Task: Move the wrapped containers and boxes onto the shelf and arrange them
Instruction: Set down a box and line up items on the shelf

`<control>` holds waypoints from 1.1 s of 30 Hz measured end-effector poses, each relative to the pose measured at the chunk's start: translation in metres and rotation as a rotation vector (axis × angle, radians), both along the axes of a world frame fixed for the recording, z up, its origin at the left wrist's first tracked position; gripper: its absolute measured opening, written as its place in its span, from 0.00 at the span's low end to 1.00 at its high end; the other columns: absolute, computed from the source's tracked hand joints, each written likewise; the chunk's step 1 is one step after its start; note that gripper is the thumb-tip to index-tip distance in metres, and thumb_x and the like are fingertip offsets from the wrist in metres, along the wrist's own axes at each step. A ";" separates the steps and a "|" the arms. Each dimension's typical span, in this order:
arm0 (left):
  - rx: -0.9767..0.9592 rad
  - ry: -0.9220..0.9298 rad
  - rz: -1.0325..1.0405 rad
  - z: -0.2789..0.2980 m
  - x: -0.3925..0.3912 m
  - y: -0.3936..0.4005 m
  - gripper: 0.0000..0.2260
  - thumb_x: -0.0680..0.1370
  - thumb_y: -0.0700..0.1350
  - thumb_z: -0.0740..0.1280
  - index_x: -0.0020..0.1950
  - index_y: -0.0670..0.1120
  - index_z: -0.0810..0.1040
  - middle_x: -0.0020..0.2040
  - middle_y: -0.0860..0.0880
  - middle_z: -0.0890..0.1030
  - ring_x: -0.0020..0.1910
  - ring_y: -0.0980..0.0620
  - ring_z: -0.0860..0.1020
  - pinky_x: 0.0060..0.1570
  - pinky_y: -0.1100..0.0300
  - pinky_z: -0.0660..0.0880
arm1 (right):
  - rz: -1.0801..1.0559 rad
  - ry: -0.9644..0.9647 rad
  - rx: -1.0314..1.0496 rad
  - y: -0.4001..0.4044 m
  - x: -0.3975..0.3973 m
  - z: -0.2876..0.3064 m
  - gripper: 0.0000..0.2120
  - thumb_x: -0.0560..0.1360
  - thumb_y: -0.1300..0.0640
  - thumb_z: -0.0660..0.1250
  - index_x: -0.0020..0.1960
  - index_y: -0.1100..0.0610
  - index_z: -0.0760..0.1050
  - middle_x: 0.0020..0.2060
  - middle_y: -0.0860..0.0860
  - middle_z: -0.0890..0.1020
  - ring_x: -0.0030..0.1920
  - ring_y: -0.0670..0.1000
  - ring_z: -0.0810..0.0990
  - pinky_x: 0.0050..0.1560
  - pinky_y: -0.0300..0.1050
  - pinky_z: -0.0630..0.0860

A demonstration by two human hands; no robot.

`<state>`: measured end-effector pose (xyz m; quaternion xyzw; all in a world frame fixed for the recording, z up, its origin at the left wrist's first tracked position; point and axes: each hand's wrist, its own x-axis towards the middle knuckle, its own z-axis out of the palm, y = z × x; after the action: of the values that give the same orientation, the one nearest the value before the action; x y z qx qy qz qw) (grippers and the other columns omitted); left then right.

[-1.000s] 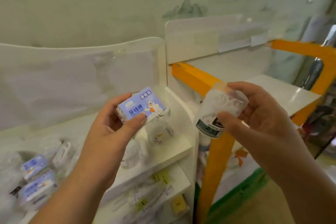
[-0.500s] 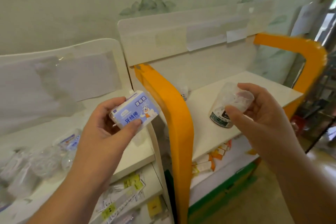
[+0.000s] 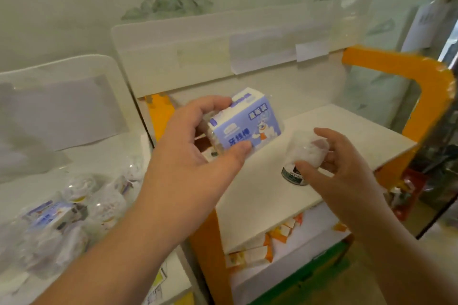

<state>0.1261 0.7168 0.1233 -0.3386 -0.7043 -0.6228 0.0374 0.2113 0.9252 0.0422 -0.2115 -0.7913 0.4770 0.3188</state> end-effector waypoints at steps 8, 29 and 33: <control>-0.245 -0.043 0.384 -0.067 0.000 0.127 0.28 0.69 0.46 0.76 0.66 0.57 0.71 0.60 0.58 0.75 0.56 0.59 0.77 0.58 0.59 0.75 | 0.344 -0.093 -0.087 0.125 -0.067 -0.037 0.33 0.68 0.56 0.78 0.66 0.39 0.66 0.54 0.36 0.77 0.49 0.32 0.78 0.44 0.26 0.75; -0.389 -0.201 0.815 -0.149 -0.053 0.155 0.29 0.71 0.41 0.75 0.69 0.48 0.69 0.60 0.52 0.68 0.57 0.54 0.74 0.54 0.69 0.71 | 0.636 -0.226 0.135 0.141 -0.184 -0.077 0.36 0.62 0.49 0.76 0.68 0.50 0.70 0.56 0.44 0.73 0.54 0.46 0.77 0.58 0.46 0.77; -0.339 -0.226 0.791 -0.146 -0.059 0.152 0.29 0.72 0.39 0.74 0.70 0.48 0.68 0.63 0.50 0.66 0.51 0.62 0.74 0.45 0.81 0.67 | 0.667 -0.227 0.174 0.115 -0.218 -0.082 0.31 0.61 0.51 0.77 0.63 0.45 0.72 0.54 0.43 0.75 0.53 0.47 0.79 0.54 0.51 0.79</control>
<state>0.0669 0.8689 -0.0230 0.0258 -0.8714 -0.4694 0.1397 -0.0067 1.0405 -0.0398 0.0346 -0.8847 0.4592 0.0727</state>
